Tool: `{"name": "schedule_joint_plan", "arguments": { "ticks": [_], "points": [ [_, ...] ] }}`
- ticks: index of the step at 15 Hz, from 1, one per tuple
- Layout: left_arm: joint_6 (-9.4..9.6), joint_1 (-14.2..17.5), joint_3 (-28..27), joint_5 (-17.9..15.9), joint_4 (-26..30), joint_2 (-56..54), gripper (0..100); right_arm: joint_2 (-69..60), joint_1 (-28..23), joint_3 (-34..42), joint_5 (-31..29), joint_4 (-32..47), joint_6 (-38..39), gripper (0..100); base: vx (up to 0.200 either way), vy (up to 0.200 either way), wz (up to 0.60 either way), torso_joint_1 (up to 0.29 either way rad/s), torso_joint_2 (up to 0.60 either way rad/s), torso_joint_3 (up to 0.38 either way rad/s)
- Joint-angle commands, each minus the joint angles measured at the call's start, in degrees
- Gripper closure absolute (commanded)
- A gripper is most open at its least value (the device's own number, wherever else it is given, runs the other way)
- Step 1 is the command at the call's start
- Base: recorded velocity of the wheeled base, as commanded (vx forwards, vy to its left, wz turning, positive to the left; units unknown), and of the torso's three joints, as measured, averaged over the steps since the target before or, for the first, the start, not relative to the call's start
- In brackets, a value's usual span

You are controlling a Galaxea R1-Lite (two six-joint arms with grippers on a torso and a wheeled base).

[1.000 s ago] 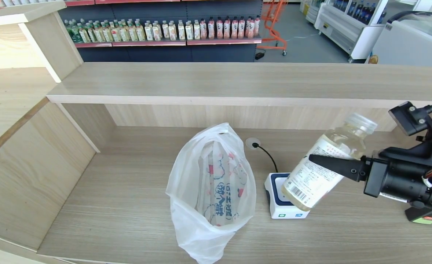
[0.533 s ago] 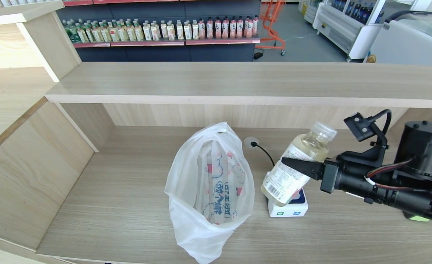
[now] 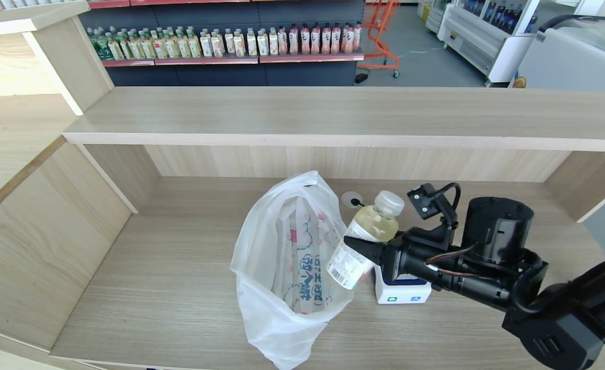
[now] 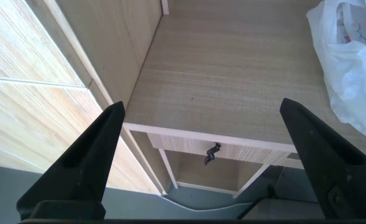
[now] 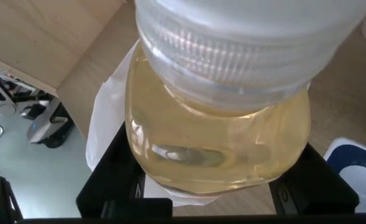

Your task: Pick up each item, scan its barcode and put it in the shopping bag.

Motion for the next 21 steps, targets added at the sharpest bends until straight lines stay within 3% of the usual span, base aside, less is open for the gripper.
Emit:
{"name": "schedule_joint_plan", "arguments": {
  "ticks": [1, 5, 13, 14, 17, 21],
  "points": [
    [0.0, 0.11, 0.0, 0.01, 0.01, -0.01, 0, 7.23, 1.48, -2.72, -0.05, -1.38, -0.1, 100, 0.0, 0.0, 0.0, 0.0, 0.0, 0.0],
    [0.0, 0.02, 0.0, 0.01, 0.01, -0.01, 0, 13.82, 3.58, -6.76, -0.05, -6.12, -4.14, 100, 0.0, 0.0, 0.0, 0.0, 0.0, 0.0],
    [0.0, 0.02, 0.0, 0.01, 0.01, -0.01, 0, 18.83, 2.62, -10.19, -0.05, -8.59, -10.91, 100, 0.0, 0.0, 0.0, 0.0, 0.0, 0.0],
    [0.0, 0.02, 0.0, 0.01, 0.01, -0.01, 0, 19.01, 2.71, -10.28, -0.05, -8.67, -11.0, 0, 0.0, 0.0, 0.0, 0.0, 0.0, 0.0],
    [0.0, 0.02, 0.0, 0.01, 0.01, -0.01, 0, 18.31, 2.62, -10.36, -0.05, -8.59, -9.86, 0, 0.0, 0.0, 0.0, 0.0, 0.0, 0.0],
    [0.0, 0.02, 0.0, 0.01, 0.01, -0.01, 0, 9.43, 2.79, -9.84, -0.05, -7.44, 3.77, 0, 0.0, 0.0, 0.0, 0.0, 0.0, 0.0]
  ]
}}
